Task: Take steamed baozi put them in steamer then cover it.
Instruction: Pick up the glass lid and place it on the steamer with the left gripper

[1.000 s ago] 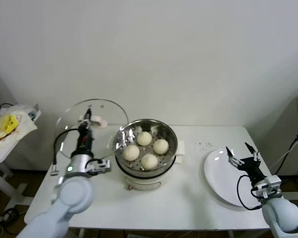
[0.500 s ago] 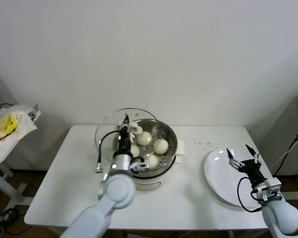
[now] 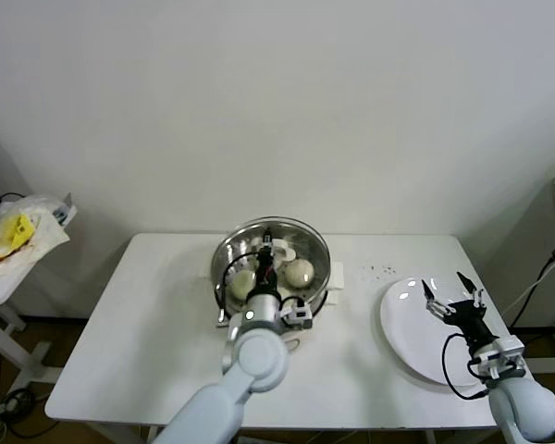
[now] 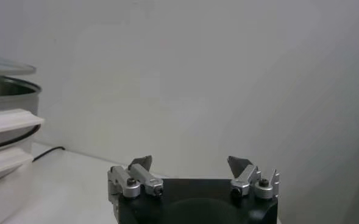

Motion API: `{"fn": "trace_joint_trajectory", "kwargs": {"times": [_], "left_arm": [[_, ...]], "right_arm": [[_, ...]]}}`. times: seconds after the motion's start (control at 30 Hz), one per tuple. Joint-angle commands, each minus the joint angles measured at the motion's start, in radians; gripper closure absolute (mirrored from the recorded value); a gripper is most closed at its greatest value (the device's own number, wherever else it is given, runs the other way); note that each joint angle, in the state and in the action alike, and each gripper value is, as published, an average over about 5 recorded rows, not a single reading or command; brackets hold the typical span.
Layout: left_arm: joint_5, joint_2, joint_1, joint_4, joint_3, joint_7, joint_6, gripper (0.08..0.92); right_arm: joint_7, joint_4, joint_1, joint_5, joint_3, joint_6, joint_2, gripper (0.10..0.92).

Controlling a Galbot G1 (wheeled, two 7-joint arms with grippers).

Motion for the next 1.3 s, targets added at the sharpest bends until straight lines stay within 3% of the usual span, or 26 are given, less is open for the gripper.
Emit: {"fn": "trace_joint_trajectory", "kwargs": {"times": [0.03,1.1,1.3], "left_arm": [[0.010,-0.043,-0.015,0.049,0.014,0.013,0.049,0.850],[-0.009,-0.014,-0.008,0.072,0.009,0.003,0.049,0.850],[-0.030,0.003,-0.005,0.043,0.009,0.032,0.049,0.849]], "right_arm": [[-0.007,-0.002,-0.002,-0.004,0.004,0.004,0.003,0.203],[-0.031,-0.007,-0.008,-0.020,0.009,0.015,0.014,0.203],[-0.031,0.005,-0.012,-0.013,0.011,-0.025,0.011,0.203]]}}
